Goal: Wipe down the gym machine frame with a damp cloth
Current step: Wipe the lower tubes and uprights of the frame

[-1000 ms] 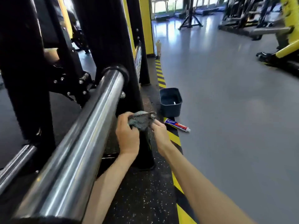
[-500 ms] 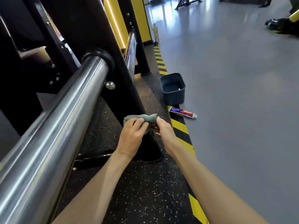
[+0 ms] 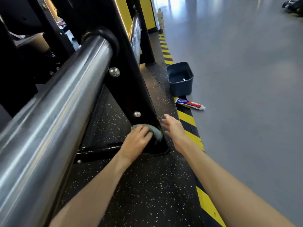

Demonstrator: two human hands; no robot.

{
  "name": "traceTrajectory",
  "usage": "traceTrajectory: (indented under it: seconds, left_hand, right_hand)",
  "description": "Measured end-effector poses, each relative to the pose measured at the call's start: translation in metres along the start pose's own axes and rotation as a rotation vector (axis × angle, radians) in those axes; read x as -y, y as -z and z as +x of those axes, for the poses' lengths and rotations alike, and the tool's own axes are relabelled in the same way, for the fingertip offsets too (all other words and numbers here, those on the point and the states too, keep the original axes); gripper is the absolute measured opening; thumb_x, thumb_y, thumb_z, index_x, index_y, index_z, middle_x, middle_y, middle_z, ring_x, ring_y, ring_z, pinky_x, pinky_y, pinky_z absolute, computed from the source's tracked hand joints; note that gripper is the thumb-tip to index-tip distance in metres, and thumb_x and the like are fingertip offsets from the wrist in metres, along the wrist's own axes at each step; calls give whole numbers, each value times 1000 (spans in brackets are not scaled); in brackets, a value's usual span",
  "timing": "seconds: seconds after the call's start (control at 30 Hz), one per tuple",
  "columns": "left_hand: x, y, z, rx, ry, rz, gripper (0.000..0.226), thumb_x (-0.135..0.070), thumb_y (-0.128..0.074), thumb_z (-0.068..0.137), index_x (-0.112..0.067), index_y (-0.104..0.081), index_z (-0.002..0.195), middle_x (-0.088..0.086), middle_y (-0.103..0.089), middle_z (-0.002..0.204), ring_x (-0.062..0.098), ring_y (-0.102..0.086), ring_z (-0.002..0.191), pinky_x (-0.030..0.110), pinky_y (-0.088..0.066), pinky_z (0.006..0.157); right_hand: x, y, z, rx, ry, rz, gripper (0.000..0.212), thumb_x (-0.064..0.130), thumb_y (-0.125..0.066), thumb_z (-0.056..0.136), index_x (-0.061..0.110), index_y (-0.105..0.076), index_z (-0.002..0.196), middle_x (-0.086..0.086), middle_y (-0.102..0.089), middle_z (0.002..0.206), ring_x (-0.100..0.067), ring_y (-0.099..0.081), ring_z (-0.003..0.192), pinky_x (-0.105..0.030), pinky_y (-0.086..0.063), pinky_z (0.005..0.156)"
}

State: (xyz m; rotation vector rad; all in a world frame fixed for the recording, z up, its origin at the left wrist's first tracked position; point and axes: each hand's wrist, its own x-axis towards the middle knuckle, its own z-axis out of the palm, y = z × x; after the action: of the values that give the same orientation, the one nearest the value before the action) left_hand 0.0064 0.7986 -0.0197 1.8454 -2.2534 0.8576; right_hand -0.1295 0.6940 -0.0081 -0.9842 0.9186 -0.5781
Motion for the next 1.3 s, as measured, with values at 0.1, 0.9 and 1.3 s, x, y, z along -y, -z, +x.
traceTrajectory:
  seconds: [0.1,0.9,1.3]
  left_hand:
    - [6,7,15,-269,89,-27,17,4,-58,88,-3,-72,95,11,-57,92,24,-49,83,32,-49,72]
    - [-55,-83,-20,665,-659,350,40,-13,-46,96,2,-49,133,14,-40,133,28,-43,116,38,-47,92]
    - [-67,60,-8,42,1188,-384,59,17,-58,80,2,-50,136,23,-46,115,33,-42,104,41,-48,88]
  right_hand:
    - [0,-6,2,-11,13,53,34,27,-34,104,14,-61,121,-8,-64,116,-17,-61,101,-25,-46,82]
    - [-39,14,-3,-5,-117,-78,57,48,-17,104,17,-46,142,-9,-53,136,-22,-48,128,-32,-29,97]
    - [9,33,-85,-317,-325,133,43,36,-34,104,8,-58,125,-4,-61,93,-19,-57,92,-33,-38,82]
